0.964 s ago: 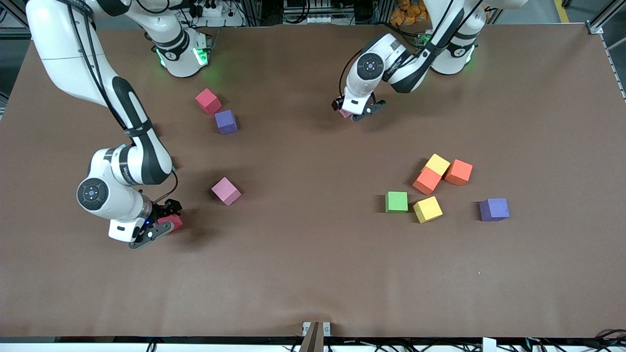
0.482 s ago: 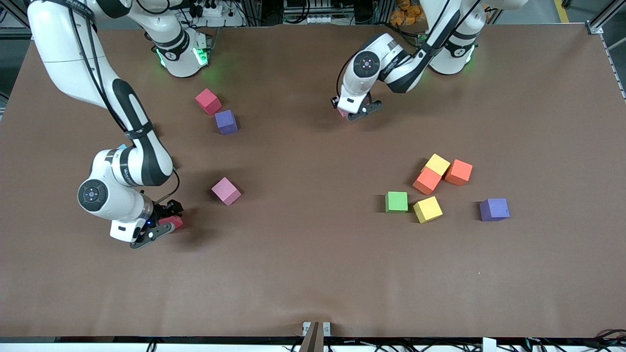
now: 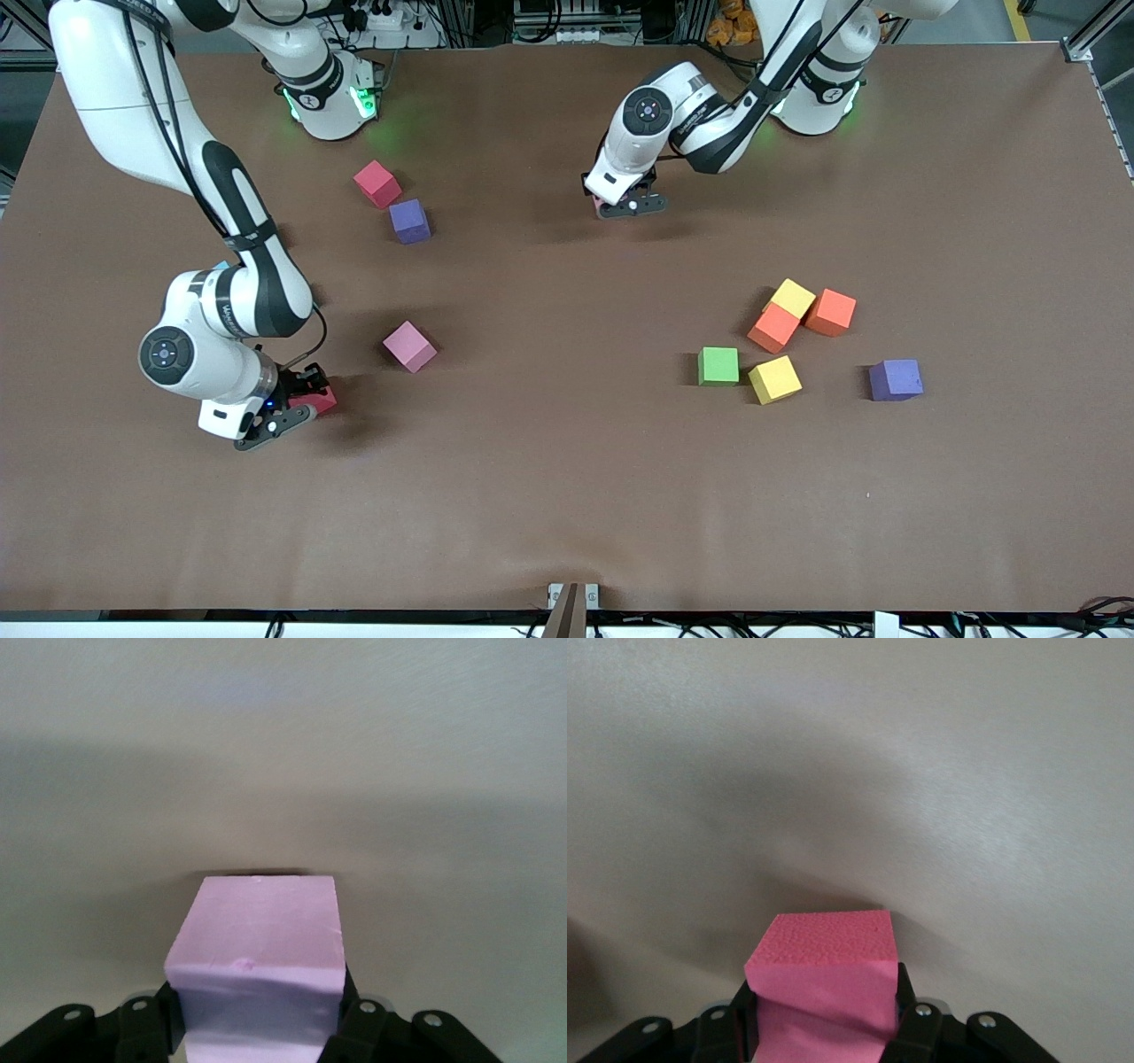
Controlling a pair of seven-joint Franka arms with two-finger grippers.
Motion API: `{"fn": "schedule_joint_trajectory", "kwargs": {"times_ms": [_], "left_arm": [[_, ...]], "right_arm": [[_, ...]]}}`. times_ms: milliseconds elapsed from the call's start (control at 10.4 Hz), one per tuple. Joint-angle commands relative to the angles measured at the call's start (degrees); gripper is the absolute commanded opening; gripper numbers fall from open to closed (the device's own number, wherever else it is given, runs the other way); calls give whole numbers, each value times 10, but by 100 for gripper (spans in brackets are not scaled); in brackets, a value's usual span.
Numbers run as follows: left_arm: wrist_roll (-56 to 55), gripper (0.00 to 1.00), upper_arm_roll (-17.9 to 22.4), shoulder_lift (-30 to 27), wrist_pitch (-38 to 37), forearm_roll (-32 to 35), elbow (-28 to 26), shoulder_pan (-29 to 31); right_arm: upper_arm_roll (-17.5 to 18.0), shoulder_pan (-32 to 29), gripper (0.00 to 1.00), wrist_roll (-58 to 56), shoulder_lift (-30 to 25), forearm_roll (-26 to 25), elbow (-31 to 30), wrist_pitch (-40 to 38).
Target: Form number 2 with 11 blocks
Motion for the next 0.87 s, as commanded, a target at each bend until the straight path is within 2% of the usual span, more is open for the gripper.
{"fn": "schedule_joint_trajectory", "kwargs": {"times_ms": [0, 193, 482, 771], "left_arm": [[12, 6, 65, 27, -60, 13, 77, -71], [19, 7, 138, 59, -116, 13, 145, -154], [20, 8, 193, 105, -180, 7, 233, -228], [73, 9, 196, 107, -201, 4, 242, -241]], "right_arm": [[4, -39, 0, 2, -21, 33, 21, -45], [5, -76, 0, 2, -19, 52, 56, -62], [3, -91, 0, 31, -15, 51, 114, -98], [3, -104, 0, 72, -14, 49, 120, -93]]}}
